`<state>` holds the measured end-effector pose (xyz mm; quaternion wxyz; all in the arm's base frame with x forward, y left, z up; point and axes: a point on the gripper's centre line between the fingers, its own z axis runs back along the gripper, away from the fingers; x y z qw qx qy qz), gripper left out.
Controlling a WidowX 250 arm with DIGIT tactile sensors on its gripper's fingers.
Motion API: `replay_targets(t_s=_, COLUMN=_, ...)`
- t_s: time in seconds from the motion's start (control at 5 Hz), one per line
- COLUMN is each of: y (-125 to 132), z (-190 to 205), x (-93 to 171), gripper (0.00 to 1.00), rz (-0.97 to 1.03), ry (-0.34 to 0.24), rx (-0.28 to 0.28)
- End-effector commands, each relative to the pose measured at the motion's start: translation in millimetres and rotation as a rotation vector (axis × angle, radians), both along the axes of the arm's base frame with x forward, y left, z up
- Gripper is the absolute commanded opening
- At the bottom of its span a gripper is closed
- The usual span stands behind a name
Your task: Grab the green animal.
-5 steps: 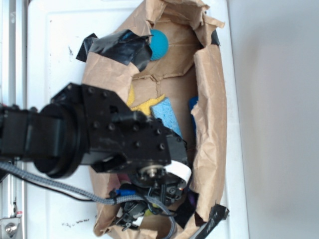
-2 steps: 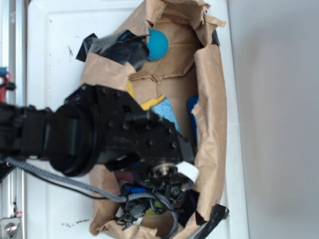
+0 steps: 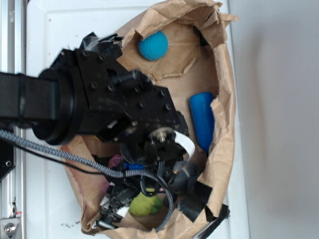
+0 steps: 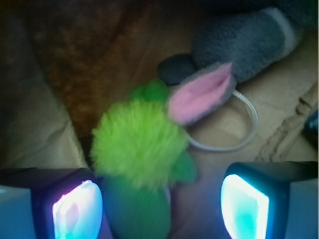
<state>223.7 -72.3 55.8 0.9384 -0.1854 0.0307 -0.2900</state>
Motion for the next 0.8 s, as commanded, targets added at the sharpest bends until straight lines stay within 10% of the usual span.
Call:
replay_targets(t_s=0.0, y=11, z=4, x=8, gripper=1.00, rz=0.029, ry=-0.094, rx=0.069)
replay_targets(t_s=0.2, y=3, z=-12, x=11, gripper=1.00, rz=0.012, ry=-0.103, rx=0.095)
replay_targets(t_s=0.6, y=-21, z=-10, x=-5, gripper=1.00, rz=-0.084, ry=0.003, rx=-0.025)
